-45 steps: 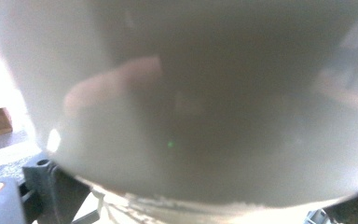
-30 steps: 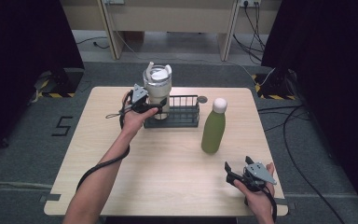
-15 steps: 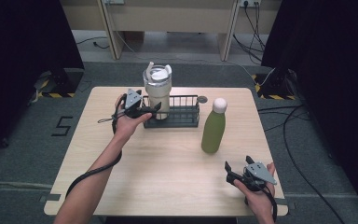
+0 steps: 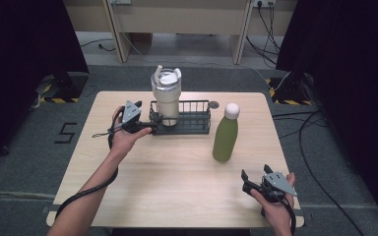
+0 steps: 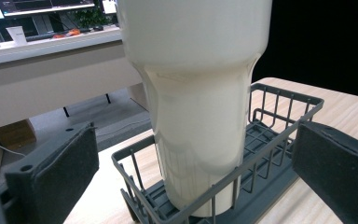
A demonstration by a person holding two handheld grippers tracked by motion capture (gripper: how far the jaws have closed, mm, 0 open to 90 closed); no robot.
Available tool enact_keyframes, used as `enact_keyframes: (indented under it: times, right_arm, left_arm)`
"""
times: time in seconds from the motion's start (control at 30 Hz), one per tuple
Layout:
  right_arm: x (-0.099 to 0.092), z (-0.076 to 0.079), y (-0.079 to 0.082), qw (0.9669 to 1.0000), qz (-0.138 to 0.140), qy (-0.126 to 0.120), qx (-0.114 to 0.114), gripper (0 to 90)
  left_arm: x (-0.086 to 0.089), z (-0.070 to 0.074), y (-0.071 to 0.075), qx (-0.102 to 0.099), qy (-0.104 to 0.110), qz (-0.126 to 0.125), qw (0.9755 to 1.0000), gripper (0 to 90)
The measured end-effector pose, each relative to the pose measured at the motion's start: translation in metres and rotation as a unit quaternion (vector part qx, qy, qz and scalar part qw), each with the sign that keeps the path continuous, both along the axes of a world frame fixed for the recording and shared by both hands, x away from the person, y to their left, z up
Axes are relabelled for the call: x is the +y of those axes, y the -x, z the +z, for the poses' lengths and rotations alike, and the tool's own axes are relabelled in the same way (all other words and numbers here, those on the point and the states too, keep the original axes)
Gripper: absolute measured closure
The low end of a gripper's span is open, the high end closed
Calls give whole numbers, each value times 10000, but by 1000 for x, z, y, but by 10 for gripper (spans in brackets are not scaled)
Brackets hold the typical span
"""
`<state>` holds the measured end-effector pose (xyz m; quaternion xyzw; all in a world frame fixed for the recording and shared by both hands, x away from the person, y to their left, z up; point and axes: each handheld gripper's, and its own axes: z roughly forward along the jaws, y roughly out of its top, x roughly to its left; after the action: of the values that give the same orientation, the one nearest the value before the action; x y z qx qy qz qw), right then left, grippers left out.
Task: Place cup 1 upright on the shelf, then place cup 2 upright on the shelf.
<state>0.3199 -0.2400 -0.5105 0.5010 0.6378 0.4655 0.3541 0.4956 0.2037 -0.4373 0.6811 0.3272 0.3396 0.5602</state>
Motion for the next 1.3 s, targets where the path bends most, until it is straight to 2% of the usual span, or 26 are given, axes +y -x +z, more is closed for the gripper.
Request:
enact_keyframes:
  times: [0.23, 0.4, 0.6, 0.87, 1.1, 1.3]
  right_arm:
    - [0, 5, 0, 10000, -36, 22, -82, 144]
    - [1, 7, -3, 9999, -18, -32, -99, 141]
    - [1, 7, -4, 10000, 2, 3, -84, 128]
    - [0, 14, -4, 9998, 15, 42, -173, 110]
    - [2, 24, -4, 9997, 57, 30, -256, 92]
    - [8, 33, -7, 9992, 161, 103, -358, 65]
  left_arm:
    - [7, 0, 4, 52, 13, 28, 10000, 0]
    - [12, 1, 12, 2, 67, 13, 10000, 0]
    - [18, -4, 19, 52, 93, 44, 9999, 0]
    - [22, -10, 28, 73, 171, 46, 9998, 0]
    - [28, -13, 41, 55, 237, 67, 9997, 0]
    - [33, -19, 53, 72, 200, 76, 9997, 0]
